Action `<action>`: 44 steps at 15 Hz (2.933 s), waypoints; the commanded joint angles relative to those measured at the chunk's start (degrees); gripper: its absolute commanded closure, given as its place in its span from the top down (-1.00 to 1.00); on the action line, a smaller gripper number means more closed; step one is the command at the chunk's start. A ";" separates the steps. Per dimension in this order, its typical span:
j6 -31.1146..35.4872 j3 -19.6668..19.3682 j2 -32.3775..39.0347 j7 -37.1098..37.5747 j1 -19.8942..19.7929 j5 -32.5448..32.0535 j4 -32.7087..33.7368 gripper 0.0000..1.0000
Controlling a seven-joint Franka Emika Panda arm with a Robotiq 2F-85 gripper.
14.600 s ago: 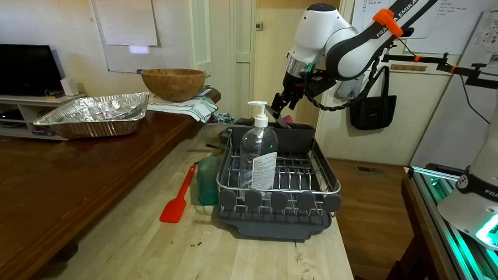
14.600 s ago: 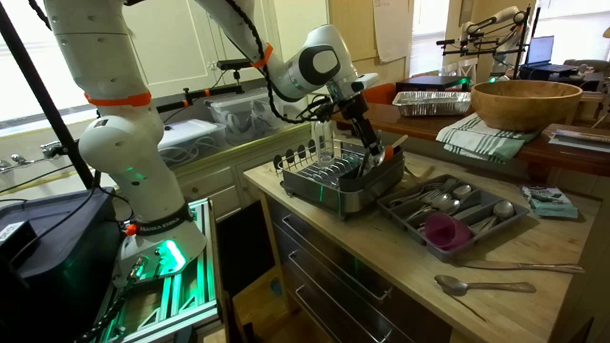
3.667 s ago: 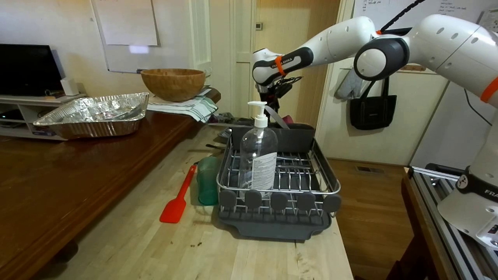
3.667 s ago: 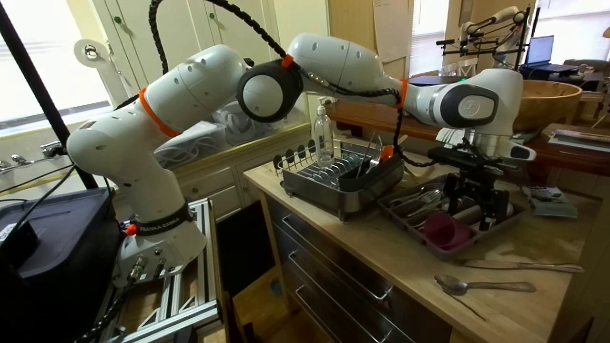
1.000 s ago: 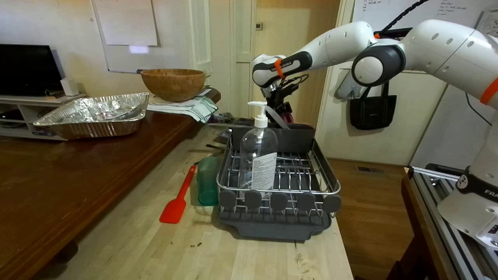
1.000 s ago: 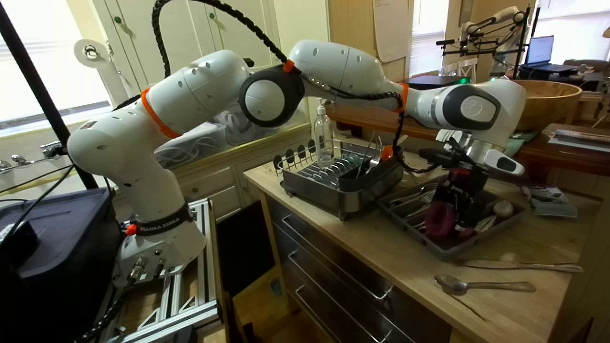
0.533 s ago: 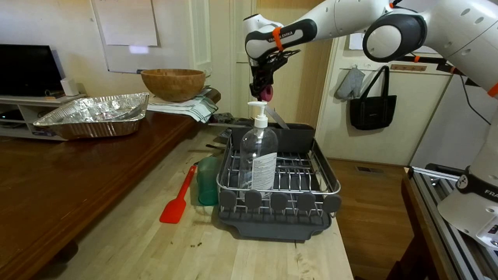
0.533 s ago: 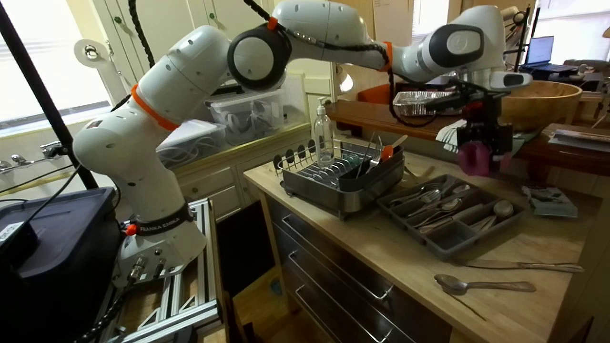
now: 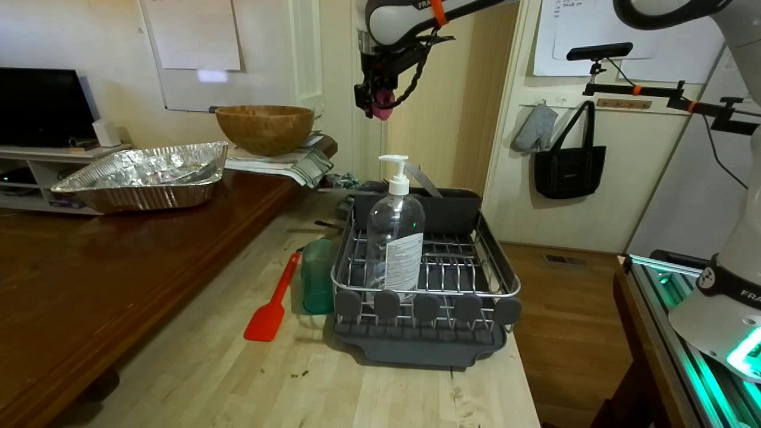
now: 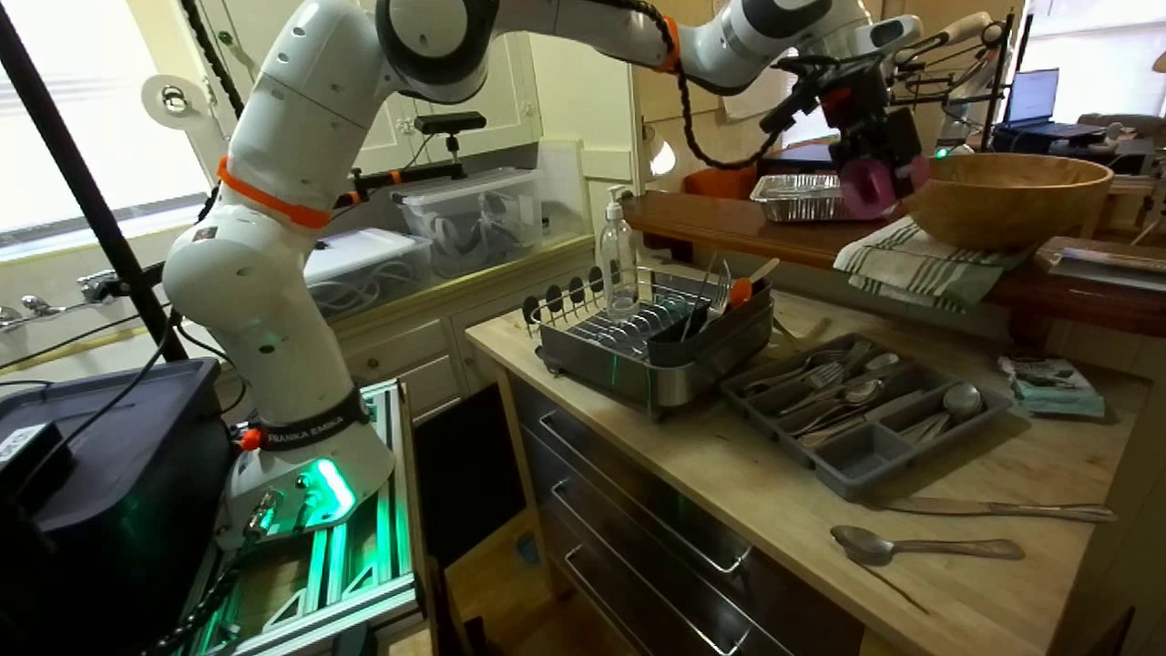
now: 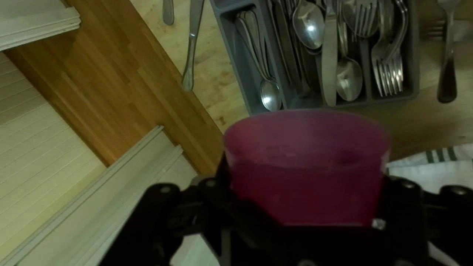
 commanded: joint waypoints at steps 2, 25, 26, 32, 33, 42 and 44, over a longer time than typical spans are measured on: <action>3.83 -1.96 -11.97 16.13 7.97 -9.66 -15.55 -0.01; 2.97 1.68 -17.45 37.13 16.37 -22.26 -21.13 -0.01; 3.37 2.84 -19.00 41.48 17.69 -25.07 -23.85 -0.01; 5.28 12.15 -28.30 60.75 18.00 -36.10 -39.35 -0.01; 7.29 13.36 -29.76 61.96 17.22 -38.19 -42.22 -0.01; 13.27 17.72 -32.41 63.63 11.32 -44.03 -50.80 0.49; 13.35 18.20 -32.76 63.65 11.50 -46.17 -49.80 -0.01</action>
